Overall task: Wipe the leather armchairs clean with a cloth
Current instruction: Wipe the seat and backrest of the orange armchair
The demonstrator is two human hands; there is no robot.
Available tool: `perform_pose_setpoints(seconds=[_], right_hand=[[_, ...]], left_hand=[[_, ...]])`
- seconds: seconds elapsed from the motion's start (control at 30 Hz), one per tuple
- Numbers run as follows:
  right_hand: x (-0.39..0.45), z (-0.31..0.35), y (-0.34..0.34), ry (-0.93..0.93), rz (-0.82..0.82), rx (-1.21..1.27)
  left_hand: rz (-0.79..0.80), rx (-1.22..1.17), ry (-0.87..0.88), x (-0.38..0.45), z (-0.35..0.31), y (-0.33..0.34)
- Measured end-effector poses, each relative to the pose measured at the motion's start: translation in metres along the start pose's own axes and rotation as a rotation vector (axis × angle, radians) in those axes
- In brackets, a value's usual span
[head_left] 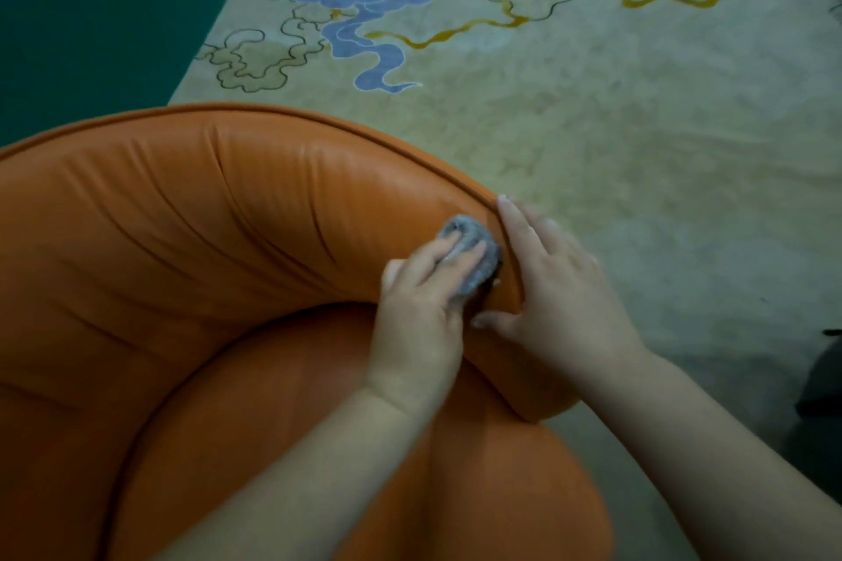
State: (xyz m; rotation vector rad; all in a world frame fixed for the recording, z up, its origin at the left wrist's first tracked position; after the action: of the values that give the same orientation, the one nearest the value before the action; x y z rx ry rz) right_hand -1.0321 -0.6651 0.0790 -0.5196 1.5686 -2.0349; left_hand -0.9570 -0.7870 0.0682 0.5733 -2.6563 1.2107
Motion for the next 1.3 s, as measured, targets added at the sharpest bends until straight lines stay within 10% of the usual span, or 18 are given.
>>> perform_pose_setpoints(seconds=[0.2,0.53,0.7,1.3], right_hand=[[-0.019,-0.008,0.006,0.076,-0.046,0.022],[-0.039,-0.018,0.014,0.146,-0.101,0.071],[-0.050,-0.025,0.020,0.174,-0.111,0.126],[-0.068,-0.034,0.031,0.213,-0.149,0.275]], left_hand=[[-0.285,0.014,-0.229,0.045,0.042,-0.036],[-0.006,-0.038,0.152,-0.008,-0.001,0.005],[-0.179,0.021,-0.105,0.028,0.021,-0.014],[0.017,-0.011,0.228,-0.044,-0.020,0.040]])
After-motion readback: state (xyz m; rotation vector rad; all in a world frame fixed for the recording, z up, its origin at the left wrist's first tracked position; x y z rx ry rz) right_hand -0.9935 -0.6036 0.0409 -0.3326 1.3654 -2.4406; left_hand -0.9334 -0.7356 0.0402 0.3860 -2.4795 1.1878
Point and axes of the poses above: each hand's wrist, its own x-axis towards the middle knuckle, its own y-axis out of the palm, z = x × y, the point moved 2 cm from there along x, towards the middle knuckle, and after that the axes turned 4 degrees about -x, right-handed, at the moved point
